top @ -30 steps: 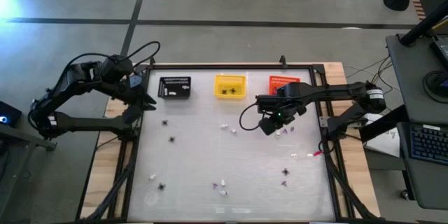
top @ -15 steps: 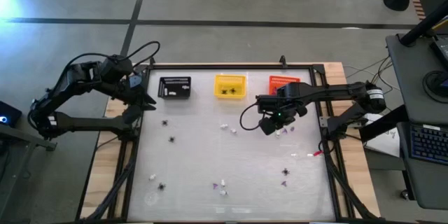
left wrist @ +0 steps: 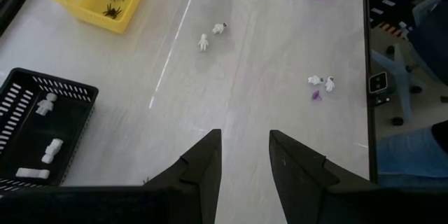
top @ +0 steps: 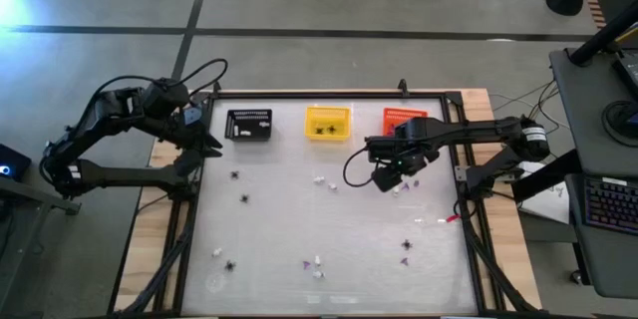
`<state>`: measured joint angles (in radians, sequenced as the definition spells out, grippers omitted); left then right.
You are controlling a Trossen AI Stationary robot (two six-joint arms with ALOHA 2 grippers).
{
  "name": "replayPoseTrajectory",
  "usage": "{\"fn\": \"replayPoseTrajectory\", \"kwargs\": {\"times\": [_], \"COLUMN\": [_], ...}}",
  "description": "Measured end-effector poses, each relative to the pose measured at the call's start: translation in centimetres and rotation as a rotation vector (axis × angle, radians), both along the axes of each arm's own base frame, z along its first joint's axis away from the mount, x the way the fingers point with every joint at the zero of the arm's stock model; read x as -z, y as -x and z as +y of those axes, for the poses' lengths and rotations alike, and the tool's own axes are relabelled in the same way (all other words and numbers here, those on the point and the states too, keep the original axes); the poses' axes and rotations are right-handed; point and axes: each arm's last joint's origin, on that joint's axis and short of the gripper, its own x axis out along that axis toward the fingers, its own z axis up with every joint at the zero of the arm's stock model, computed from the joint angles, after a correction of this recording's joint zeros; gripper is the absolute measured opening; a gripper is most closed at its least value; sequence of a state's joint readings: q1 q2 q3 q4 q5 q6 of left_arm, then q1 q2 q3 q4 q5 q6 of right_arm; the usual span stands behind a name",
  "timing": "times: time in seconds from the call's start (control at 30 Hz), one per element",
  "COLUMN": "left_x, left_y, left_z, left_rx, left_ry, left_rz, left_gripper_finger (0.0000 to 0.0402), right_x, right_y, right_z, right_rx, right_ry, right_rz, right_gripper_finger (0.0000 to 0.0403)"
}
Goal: Sort Halloween decoration
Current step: Put the black spider toy into the yellow basket
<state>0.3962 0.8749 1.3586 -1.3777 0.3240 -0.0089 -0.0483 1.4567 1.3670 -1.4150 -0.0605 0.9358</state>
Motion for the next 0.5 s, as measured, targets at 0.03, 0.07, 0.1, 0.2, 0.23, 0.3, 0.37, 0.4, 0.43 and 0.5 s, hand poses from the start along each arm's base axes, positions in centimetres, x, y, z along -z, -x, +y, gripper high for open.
{"fn": "replayPoseTrajectory", "kwargs": {"times": [0.03, 0.07, 0.1, 0.2, 0.23, 0.3, 0.37, 0.4, 0.43, 0.5], "left_x": [0.0, 0.0, 0.0, 0.0, 0.0, 0.0, 0.0, 0.0, 0.0, 0.0], "left_y": [0.0, 0.0, 0.0, 0.0, 0.0, 0.0, 0.0, 0.0, 0.0, 0.0], "left_z": [0.0, 0.0, 0.0, 0.0, 0.0, 0.0, 0.0, 0.0, 0.0, 0.0], "left_rx": [0.001, 0.001, 0.001, 0.002, 0.002, 0.002, 0.003, 0.005, 0.007, 0.012], "left_ry": [-0.001, -0.001, -0.001, -0.002, -0.002, -0.002, -0.002, -0.004, -0.007, -0.011], "left_rz": [0.0, 0.0, 0.0, 0.0, 0.0, 0.0, 0.0, 0.0, -0.001, -0.001], "left_gripper_finger": [0.0103, 0.0103, 0.0103, 0.0103, 0.0103, 0.0103, 0.0103, 0.0103, 0.0103, 0.0103], "right_x": [0.0, 0.0, 0.0, 0.0, 0.0, 0.0, -0.1, -0.1, -0.1, -0.1], "right_y": [0.0, -0.1, -0.2, -0.5, -0.7, -0.9, -1.1, -1.3, -1.4, -1.6], "right_z": [0.0, 0.0, 0.0, -0.1, -0.1, -0.1, -0.1, -0.1, -0.1, -0.1], "right_rx": [-0.027, -0.046, -0.057, -0.061, -0.061, -0.061, -0.061, -0.061, -0.061, -0.06], "right_ry": [0.009, 0.01, 0.011, 0.014, 0.015, 0.016, 0.019, 0.02, 0.021, 0.023], "right_rz": [-0.004, -0.012, -0.023, -0.059, -0.071, -0.094, -0.121, -0.134, -0.146, -0.174], "right_gripper_finger": [0.0226, 0.0235, 0.0243, 0.0258, 0.0261, 0.0264, 0.0265, 0.0265, 0.0265, 0.0263]}}
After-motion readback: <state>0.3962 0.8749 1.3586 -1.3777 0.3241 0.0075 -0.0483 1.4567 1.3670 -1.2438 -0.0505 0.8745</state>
